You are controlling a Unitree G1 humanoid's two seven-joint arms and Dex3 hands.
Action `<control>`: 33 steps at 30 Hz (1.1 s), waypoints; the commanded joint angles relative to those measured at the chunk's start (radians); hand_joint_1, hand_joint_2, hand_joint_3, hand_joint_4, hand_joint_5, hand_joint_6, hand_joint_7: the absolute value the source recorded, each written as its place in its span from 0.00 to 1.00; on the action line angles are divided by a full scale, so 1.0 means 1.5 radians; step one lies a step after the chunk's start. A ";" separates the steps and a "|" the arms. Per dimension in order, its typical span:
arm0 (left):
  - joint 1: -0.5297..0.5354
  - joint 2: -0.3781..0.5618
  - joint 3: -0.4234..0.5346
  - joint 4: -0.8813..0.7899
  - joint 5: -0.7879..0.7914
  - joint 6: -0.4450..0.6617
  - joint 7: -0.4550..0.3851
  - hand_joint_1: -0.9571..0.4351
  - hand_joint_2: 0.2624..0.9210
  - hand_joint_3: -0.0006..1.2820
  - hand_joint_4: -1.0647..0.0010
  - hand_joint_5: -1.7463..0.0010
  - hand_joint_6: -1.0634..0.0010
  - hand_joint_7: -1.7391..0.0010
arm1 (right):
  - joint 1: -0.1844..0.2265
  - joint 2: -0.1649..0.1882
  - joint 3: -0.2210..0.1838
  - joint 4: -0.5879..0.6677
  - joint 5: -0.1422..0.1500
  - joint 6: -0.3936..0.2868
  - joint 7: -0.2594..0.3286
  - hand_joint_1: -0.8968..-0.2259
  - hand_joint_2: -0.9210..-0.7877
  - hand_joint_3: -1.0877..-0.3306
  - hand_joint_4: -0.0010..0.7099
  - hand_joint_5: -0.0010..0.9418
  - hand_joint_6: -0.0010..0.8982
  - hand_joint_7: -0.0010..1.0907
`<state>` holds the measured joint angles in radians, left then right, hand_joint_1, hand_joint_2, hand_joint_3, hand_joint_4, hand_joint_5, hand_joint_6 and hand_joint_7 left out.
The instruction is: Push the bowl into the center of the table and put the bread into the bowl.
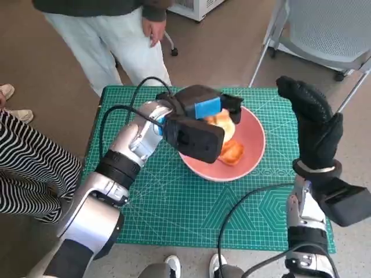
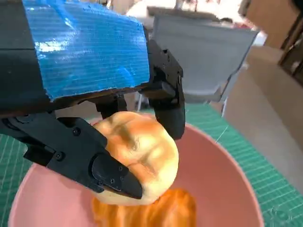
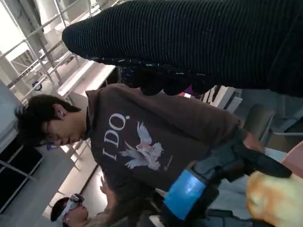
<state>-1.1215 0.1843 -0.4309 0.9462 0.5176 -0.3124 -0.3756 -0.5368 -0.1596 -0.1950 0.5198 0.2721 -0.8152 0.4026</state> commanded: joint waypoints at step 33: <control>0.099 0.103 0.178 -0.262 -0.235 0.038 -0.142 0.24 1.00 0.08 0.97 1.00 0.99 0.81 | -0.015 -0.013 0.000 -0.012 -0.004 0.026 -0.013 0.45 0.00 0.53 0.23 0.00 0.00 0.53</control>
<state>-0.9954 0.3075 -0.2229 0.6042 0.2314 -0.2370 -0.5762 -0.5637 -0.1660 -0.1943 0.5104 0.2710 -0.7952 0.3878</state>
